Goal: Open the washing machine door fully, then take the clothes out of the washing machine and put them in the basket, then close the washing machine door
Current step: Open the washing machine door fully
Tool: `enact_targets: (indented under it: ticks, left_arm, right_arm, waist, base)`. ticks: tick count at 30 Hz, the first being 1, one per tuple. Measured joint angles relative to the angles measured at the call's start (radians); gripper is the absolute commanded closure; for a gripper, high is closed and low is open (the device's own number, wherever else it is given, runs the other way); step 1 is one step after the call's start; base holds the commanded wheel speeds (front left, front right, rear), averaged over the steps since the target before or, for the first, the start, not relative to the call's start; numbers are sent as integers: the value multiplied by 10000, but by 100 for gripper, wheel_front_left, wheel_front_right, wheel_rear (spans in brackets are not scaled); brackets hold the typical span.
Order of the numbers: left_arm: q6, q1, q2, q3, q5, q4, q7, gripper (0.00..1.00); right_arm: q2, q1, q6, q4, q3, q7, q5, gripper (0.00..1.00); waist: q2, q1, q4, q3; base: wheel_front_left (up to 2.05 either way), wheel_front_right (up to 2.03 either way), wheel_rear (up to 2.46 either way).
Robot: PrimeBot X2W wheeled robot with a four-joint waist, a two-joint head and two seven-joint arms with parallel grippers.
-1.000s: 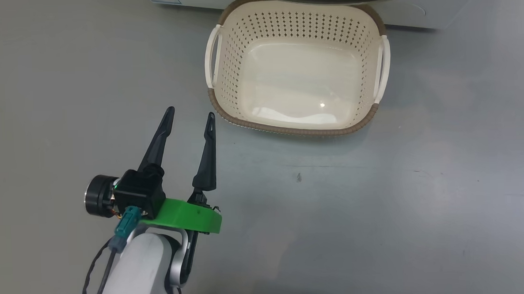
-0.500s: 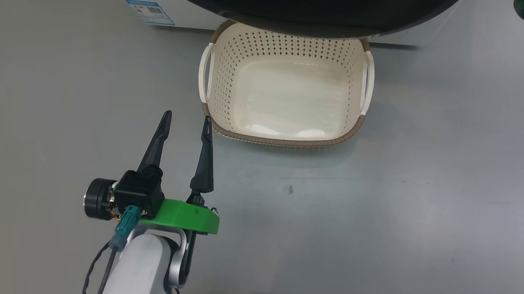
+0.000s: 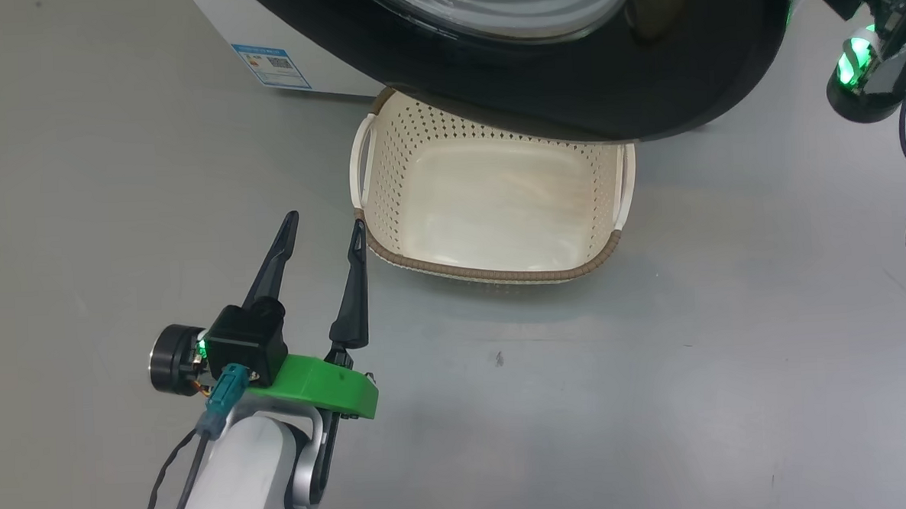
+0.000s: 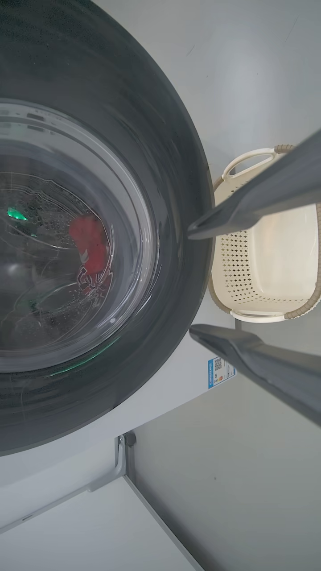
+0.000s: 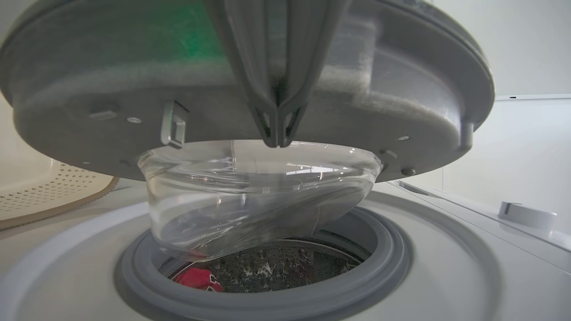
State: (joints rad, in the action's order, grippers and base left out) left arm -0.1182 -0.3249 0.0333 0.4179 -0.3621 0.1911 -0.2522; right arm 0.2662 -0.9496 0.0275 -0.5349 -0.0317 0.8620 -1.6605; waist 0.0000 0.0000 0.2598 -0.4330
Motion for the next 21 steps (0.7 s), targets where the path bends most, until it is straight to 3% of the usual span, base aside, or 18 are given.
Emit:
enact_targets:
  ticks: [21]
  left_arm:
    - [0, 726, 4, -31, -2, 468, 0, 0]
  right_arm:
    - [-1156, 1934, 506, 59, -378, 247, -351, 100]
  waist:
    - [0, 0, 55, 1483]
  base:
    - [0, 0, 0]
